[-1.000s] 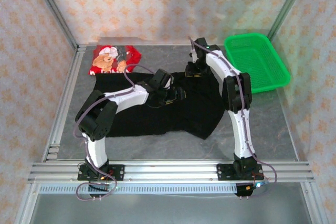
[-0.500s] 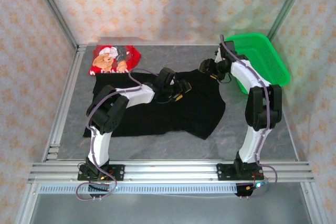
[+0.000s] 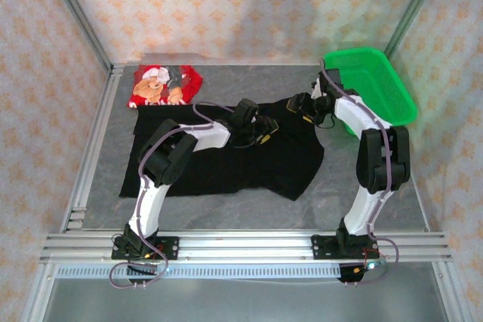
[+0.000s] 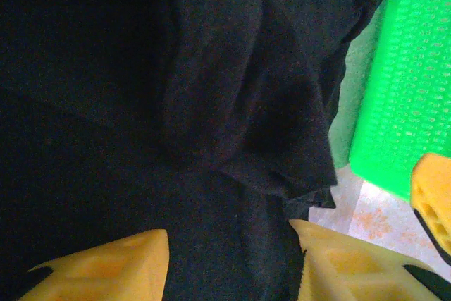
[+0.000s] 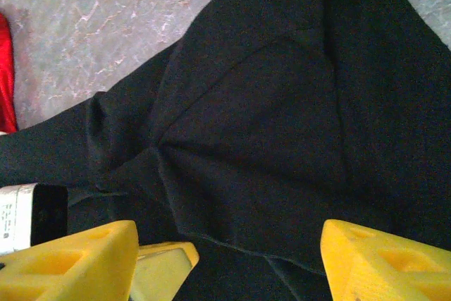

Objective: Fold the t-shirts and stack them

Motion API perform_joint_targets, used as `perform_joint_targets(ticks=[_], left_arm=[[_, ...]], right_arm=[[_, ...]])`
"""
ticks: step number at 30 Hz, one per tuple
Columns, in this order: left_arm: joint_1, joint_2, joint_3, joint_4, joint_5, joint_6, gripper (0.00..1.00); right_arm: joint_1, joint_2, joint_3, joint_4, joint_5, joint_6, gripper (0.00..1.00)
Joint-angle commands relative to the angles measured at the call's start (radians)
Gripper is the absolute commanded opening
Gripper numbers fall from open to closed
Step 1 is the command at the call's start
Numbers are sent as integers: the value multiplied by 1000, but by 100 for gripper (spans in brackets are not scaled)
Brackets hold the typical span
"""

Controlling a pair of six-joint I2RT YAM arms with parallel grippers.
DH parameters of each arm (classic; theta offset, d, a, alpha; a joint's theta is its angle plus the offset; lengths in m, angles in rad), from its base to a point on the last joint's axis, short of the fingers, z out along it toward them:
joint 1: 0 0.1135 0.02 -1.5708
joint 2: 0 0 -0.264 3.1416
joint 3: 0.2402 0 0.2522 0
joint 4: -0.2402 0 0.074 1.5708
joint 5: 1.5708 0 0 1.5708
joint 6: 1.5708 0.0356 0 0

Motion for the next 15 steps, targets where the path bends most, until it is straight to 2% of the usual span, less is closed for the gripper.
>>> perform_joint_targets(ticks=[1, 7, 15], left_arm=[[-8, 20, 66, -44, -54, 26, 44], [-8, 37, 83, -75, -87, 32, 32], [-8, 36, 89, -135, -107, 50, 6]], right_arm=[[-1, -37, -24, 33, -19, 9, 69], [-2, -42, -27, 29, -14, -1, 69], [-5, -54, -29, 18, -5, -7, 69]])
